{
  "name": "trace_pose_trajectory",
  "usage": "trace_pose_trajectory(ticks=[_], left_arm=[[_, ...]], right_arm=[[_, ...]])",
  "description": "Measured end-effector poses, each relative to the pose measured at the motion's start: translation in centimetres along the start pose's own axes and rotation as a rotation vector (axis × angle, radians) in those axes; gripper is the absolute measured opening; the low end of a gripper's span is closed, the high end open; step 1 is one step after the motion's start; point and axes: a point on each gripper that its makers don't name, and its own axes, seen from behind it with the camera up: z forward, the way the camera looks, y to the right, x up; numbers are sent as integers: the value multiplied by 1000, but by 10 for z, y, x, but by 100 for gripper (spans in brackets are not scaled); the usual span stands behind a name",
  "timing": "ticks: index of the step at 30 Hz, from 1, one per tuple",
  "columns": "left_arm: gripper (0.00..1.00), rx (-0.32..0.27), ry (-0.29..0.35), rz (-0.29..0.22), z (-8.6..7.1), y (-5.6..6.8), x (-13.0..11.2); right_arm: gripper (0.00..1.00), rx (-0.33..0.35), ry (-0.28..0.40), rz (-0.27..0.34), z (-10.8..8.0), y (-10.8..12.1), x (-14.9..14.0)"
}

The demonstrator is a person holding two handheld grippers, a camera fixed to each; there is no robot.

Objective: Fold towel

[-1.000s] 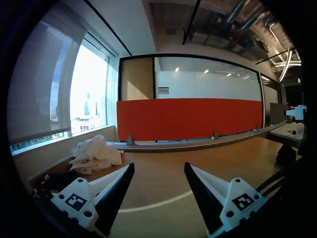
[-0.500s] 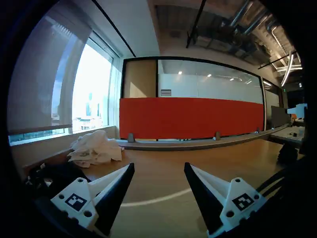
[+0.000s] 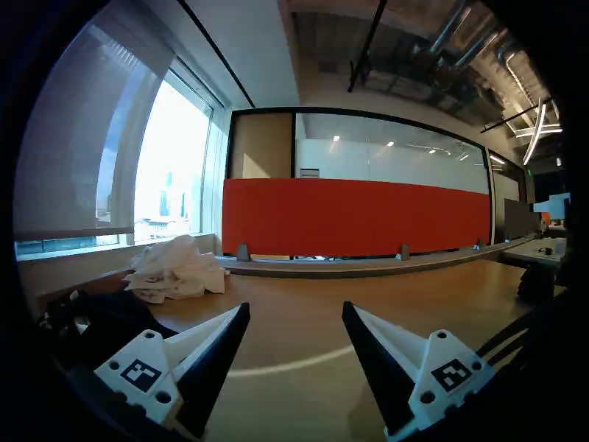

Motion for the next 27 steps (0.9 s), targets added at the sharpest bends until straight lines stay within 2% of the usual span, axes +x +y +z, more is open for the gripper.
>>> trace_pose_trajectory(ticks=[6, 15, 27], left_arm=[[93, 0, -13, -17, 2, -3, -9], [93, -17, -15, 22, 5, 1, -11], [93, -20, -14, 29, 6, 3, -12]], right_arm=[[100, 6, 6, -1, 1, -3, 3], [100, 9, 5, -10, 2, -7, 0], [100, 0, 11, 3, 1, -3, -1]])
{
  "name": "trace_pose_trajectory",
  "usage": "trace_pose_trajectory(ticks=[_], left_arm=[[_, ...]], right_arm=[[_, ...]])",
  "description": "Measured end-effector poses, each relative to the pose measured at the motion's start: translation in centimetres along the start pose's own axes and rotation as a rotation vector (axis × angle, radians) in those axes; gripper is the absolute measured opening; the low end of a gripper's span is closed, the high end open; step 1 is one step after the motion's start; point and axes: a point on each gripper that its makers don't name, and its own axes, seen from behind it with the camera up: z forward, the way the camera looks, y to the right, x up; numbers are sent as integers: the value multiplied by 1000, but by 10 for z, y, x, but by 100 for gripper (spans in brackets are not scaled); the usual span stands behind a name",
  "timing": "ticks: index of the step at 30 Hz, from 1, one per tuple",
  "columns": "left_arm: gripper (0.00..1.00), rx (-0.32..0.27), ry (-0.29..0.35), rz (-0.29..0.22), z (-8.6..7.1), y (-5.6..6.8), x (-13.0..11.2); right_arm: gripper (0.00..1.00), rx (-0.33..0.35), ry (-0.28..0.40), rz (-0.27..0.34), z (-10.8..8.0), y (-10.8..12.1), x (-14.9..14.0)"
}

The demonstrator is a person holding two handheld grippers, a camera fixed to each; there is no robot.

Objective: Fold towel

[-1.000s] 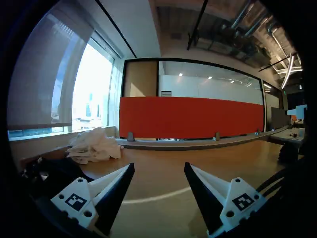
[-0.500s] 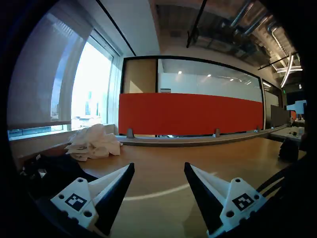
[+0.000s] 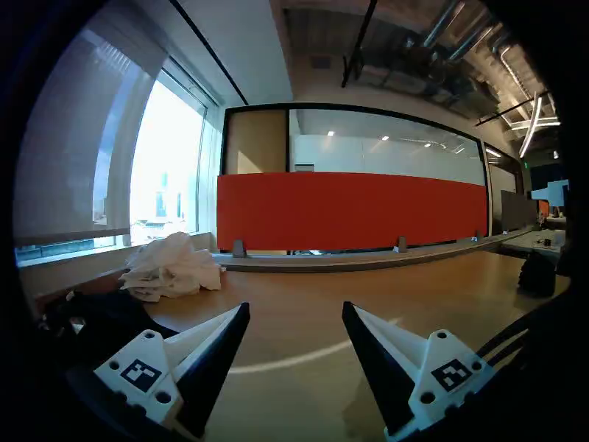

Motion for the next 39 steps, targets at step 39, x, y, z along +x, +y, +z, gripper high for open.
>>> trace_pose_trajectory(ticks=[39], left_arm=[[93, 1, 0, 2, 1, 2, -1]], right_arm=[[100, -23, 19, 42, 2, 37, -82]])
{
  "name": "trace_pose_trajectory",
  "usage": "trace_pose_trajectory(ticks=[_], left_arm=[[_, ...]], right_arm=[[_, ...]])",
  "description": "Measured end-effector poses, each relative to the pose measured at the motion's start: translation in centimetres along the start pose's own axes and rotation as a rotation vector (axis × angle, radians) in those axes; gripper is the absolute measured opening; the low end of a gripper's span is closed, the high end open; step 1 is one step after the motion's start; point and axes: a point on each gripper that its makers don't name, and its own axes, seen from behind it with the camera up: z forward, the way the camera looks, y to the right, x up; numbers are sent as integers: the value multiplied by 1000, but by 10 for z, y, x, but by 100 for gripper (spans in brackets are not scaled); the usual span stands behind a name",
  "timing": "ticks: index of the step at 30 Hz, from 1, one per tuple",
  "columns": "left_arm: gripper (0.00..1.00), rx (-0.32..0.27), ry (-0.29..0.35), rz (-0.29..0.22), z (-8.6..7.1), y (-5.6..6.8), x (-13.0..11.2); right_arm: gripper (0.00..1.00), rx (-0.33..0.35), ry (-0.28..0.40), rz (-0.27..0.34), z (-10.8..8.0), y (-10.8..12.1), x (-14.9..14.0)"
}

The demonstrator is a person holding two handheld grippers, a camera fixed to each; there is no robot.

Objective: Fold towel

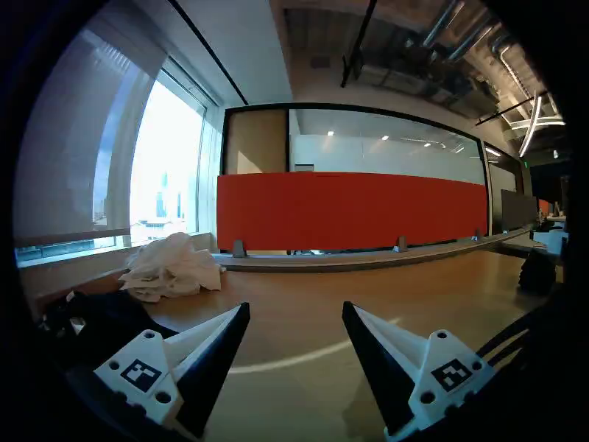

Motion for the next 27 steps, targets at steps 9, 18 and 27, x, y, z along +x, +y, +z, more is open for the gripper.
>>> trace_pose_trajectory(ticks=[9, 18, 27], left_arm=[[93, 0, 0, 0, 0, 0, 0], [93, 1, 1, 0, 0, 0, 0], [93, 0, 0, 0, 0, 0, 0]], right_arm=[[100, -7, 14, 35, 5, 17, -9], [100, -4, 3, 47, 7, 20, -27], [100, -1, -4, 39, 8, 19, -36]])
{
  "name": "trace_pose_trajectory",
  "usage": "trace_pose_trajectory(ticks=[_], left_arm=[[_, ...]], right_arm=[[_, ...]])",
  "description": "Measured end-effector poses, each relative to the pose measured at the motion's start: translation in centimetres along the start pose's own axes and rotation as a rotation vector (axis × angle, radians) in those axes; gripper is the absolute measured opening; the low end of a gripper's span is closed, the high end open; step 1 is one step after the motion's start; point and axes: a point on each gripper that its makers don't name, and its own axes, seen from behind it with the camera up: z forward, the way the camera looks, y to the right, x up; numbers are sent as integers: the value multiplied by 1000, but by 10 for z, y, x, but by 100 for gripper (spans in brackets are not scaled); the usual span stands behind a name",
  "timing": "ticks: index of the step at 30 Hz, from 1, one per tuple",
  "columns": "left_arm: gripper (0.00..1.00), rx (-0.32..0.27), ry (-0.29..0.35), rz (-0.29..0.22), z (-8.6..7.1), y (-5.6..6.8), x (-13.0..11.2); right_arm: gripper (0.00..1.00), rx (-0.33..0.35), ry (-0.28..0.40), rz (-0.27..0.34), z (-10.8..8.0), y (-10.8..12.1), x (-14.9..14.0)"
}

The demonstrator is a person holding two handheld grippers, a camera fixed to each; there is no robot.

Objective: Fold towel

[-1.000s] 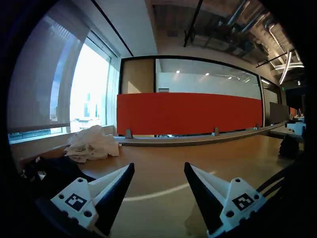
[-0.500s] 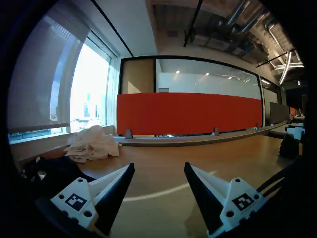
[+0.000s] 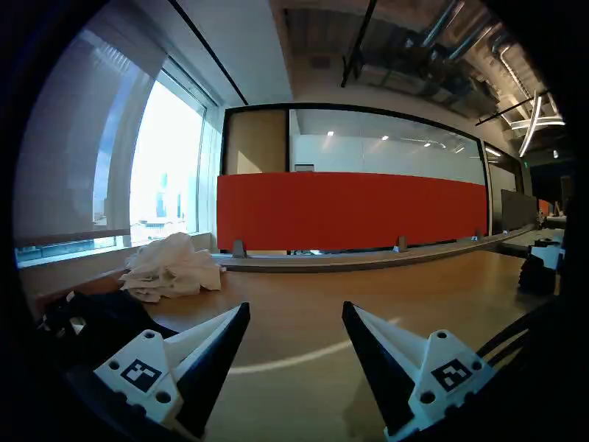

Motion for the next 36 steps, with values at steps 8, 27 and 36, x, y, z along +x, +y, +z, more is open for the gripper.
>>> trace_pose_trajectory(ticks=[8, 27, 36], left_arm=[[93, 0, 0, 0, 0, -1, 0], [93, 0, 0, 0, 0, 0, 1], [93, 0, -1, 1, 0, 0, 0]], right_arm=[[100, 4, 2, 0, 0, -2, 0], [100, 10, -4, 6, -1, -4, 0], [100, 10, -5, 6, -2, -4, 1]])
